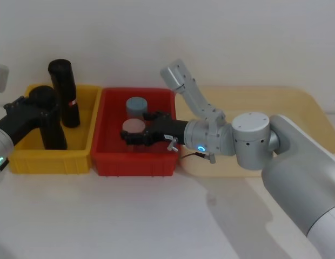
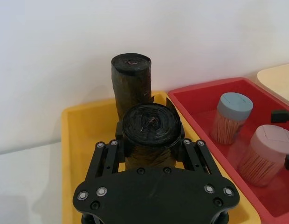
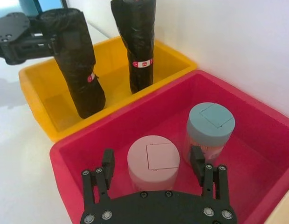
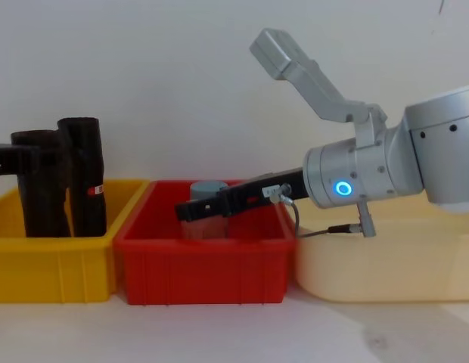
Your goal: Pick up the garbage bag with the one hand and transfer it to the other hand.
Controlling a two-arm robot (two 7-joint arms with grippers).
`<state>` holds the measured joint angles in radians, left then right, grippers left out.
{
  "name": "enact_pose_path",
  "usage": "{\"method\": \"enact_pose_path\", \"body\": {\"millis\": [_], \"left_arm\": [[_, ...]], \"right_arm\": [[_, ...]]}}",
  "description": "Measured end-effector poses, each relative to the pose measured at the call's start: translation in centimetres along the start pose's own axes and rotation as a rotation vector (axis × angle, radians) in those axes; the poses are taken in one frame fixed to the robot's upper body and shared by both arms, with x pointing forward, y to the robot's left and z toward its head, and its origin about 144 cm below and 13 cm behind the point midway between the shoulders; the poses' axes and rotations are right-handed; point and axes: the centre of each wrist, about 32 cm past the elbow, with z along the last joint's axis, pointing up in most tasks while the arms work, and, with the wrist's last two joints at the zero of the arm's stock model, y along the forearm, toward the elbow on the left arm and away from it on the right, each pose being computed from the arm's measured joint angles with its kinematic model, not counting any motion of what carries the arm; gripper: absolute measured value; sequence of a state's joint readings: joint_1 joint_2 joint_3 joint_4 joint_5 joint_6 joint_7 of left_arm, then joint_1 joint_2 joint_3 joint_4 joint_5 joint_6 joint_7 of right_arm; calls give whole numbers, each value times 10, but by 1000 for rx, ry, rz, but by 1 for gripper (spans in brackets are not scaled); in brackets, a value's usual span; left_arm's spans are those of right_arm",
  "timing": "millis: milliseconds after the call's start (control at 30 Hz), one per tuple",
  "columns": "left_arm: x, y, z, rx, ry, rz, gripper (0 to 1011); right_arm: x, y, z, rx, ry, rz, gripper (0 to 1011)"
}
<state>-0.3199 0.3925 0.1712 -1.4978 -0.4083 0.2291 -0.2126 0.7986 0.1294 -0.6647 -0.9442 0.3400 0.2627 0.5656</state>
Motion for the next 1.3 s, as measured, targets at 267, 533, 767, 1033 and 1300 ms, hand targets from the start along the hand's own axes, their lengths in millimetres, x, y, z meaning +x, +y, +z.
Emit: {"method": "enact_pose_path", "body": {"millis": [267,533,767,1033,1300], "left_arm": [[0,0,0,0,0,0,547],[0,0,0,0,0,0,547],[0,0,0,0,0,0,547],[0,0,0,0,0,0,547],[0,0,0,0,0,0,546]], "right_arm": [[1,2,1,-19,-23,-2,1001],[1,5,1,-25,-30,2,1001],[2,5,1,-27,-34,3,872],[2,6,1,-28,-36,5,655],[2,6,1,-29,-36,5,655]]}}
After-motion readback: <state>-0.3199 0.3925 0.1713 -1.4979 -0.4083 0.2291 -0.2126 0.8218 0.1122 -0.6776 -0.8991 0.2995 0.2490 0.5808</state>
